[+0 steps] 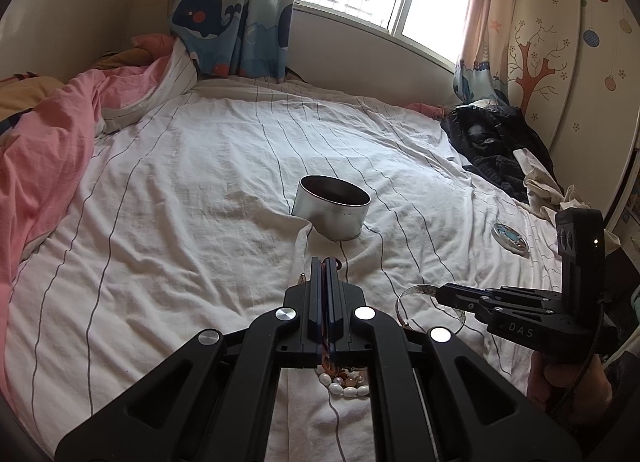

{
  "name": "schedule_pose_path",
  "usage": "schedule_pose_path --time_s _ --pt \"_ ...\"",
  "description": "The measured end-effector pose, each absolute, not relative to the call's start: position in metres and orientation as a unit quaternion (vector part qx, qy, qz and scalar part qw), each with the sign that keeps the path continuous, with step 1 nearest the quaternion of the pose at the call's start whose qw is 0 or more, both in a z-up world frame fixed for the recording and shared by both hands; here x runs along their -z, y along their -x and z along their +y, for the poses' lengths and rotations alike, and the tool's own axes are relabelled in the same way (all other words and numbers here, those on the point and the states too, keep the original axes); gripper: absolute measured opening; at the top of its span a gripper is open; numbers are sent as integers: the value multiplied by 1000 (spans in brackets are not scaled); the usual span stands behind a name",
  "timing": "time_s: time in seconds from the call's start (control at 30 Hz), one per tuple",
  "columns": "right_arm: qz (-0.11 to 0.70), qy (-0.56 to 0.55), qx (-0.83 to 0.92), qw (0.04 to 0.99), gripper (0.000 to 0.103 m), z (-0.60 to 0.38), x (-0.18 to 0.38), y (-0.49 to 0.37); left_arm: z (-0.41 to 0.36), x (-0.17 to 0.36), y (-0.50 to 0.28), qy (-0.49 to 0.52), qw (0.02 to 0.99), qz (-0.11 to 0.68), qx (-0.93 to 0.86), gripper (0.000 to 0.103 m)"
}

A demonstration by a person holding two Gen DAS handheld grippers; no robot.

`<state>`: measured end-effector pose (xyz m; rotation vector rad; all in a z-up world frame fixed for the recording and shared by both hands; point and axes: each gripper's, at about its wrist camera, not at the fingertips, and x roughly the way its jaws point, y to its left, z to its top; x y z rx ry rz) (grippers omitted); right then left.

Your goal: Organize jewelry

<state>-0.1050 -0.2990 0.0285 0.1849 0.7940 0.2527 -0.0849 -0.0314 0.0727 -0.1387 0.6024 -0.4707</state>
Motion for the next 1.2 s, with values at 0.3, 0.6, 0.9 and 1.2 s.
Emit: schedule_pose_path --time_s 0.3,0.6,0.9,1.2 --pt "366 -80 -125 919 7 -297 -39 87 -49 -86 70 64 918 297 254 2" --pt "351 -78 -113 926 7 -308 -47 47 -102 -113 -5 54 910 283 298 2" --pt "336 -76 -101 933 7 -327 -59 -1 -139 -69 -106 58 888 372 265 5" --pt "335 -63 -103 935 7 -311 -58 -45 -91 -81 -91 34 900 376 216 49"
